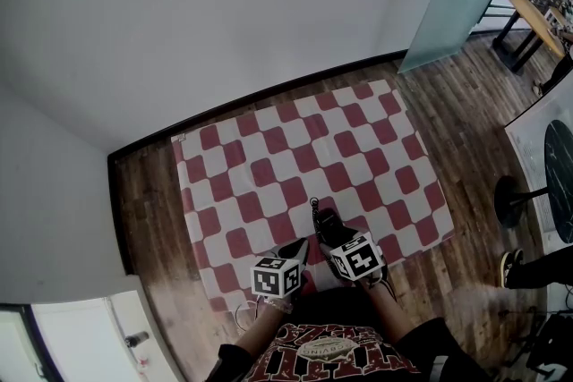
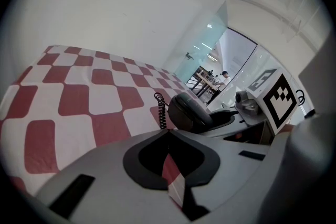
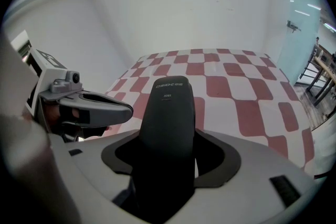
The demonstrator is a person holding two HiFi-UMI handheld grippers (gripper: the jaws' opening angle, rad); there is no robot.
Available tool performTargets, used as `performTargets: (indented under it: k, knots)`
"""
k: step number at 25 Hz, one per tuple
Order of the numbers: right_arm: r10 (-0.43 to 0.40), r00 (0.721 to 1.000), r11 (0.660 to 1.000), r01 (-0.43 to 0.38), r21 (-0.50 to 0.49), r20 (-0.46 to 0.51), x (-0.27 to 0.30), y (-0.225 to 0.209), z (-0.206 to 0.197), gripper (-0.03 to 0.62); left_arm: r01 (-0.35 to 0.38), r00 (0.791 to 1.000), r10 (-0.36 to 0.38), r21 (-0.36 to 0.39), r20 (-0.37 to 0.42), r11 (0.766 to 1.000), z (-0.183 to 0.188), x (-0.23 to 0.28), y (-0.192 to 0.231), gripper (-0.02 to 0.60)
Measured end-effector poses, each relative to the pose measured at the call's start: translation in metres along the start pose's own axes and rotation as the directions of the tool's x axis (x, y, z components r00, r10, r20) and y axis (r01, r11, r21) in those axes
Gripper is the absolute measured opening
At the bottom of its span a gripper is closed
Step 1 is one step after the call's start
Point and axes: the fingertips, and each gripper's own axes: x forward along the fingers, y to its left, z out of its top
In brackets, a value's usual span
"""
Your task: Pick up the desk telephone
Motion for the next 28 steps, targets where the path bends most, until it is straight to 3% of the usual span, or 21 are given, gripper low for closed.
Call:
performTargets:
  k: [28]
  knots:
    - [0.048, 0.997, 0.998, -0.046, -0.050, 0.052, -0.057, 0.020, 0.027, 0.295, 0.005, 1.000, -0.005, -0.003, -0.021, 1.000, -0.007, 0.005, 0.000, 0.009]
